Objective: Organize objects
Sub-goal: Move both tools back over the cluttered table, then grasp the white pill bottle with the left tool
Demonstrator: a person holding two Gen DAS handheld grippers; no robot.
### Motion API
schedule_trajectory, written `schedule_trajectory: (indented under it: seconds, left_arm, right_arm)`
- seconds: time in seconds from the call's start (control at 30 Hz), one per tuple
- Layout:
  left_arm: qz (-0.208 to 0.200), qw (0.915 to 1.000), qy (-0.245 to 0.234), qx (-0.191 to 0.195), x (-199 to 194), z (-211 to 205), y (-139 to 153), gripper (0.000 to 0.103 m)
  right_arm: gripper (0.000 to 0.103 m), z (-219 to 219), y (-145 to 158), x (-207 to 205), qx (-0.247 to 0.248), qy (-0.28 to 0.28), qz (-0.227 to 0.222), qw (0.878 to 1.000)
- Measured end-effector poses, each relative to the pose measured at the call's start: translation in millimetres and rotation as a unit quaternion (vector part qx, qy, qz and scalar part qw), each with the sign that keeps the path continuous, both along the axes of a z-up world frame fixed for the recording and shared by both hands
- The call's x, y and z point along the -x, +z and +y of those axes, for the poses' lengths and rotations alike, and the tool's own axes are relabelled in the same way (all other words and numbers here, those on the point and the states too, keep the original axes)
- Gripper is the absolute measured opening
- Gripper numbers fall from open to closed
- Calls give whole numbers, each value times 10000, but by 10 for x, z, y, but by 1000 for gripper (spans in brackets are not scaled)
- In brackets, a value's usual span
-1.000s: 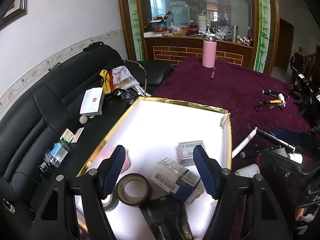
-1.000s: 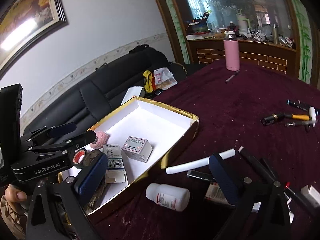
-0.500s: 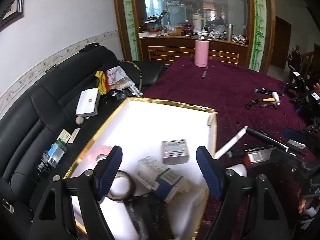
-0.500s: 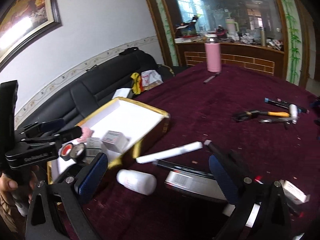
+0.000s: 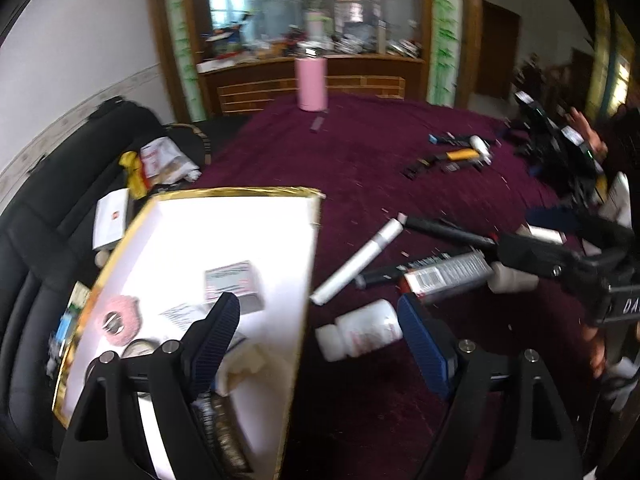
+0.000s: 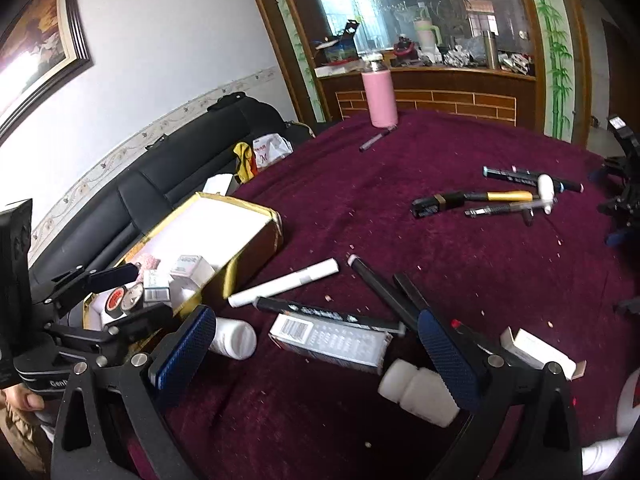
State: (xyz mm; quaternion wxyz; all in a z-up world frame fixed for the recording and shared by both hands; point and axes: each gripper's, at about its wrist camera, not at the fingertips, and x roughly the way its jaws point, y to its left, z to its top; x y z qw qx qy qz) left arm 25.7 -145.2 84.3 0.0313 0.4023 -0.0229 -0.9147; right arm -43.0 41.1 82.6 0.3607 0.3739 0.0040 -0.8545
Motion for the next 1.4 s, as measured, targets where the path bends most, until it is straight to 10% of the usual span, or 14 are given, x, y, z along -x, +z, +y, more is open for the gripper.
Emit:
schedule_trajectory:
  seconds: [1.4]
  left_arm:
    - [-1162, 9880, -860, 547, 491, 434, -696, 78]
  right_arm:
    - [103, 222, -86, 206, -35, -330, -306, 9990]
